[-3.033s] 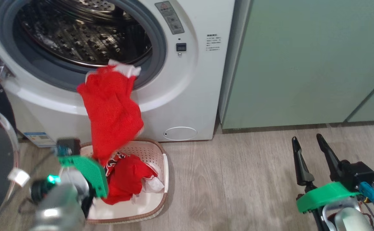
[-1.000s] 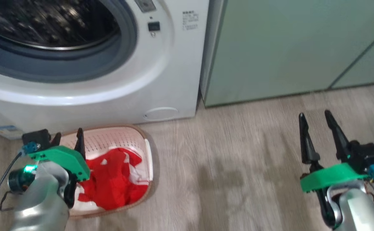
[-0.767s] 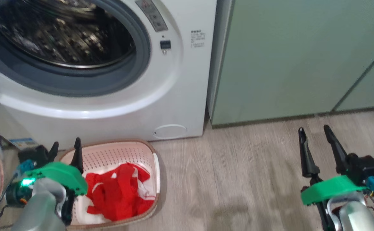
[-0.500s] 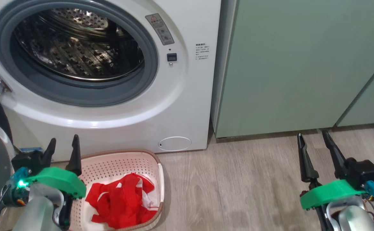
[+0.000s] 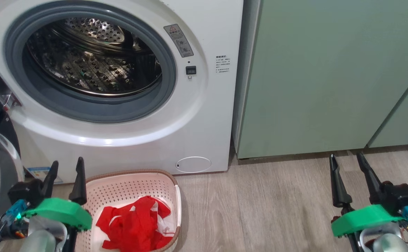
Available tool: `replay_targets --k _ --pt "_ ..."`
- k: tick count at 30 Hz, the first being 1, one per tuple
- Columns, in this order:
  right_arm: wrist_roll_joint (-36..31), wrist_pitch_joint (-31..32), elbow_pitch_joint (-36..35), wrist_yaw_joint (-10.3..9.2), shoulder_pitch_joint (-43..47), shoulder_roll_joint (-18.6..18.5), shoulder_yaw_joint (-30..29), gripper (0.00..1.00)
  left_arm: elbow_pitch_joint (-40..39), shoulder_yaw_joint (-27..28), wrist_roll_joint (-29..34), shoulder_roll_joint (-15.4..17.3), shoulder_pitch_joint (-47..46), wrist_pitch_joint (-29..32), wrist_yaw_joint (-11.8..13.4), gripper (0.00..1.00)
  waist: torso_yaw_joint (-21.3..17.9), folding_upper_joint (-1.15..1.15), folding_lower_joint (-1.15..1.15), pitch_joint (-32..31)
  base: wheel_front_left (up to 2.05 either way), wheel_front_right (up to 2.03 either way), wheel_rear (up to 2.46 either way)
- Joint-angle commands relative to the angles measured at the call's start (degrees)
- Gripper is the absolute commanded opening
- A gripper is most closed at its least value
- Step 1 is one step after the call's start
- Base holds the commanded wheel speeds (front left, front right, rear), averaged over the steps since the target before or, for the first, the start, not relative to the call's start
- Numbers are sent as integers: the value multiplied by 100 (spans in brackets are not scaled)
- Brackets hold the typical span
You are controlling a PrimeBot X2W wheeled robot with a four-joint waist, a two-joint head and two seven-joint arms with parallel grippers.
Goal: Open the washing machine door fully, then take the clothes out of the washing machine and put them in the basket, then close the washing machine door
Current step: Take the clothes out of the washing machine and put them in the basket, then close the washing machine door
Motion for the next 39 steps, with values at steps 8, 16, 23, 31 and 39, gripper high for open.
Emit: replay_targets --k 8,16,23,31,39 --pt "-37 -36 -205 -4 -52 -26 78 100 -5 312 138 203 -271 -42 -31 100 28 0 0 -16 0 0 0" --pt "-41 -36 -205 -4 -39 -20 66 100 133 330 179 198 -339 -42 -34 100 102 0 0 -2 0 0 0" --pt "-33 -36 -206 -4 -52 -15 63 100 169 294 167 213 -390 -42 -35 100 166 0 0 23 0 0 0" --pt "-27 -36 -198 -4 -52 -2 74 100 219 303 230 228 -412 -42 -36 100 189 0 0 27 -6 6 0" --pt "-11 -36 -173 -4 -42 12 99 100 257 291 219 228 -435 -42 -36 100 196 0 0 24 -104 102 2"
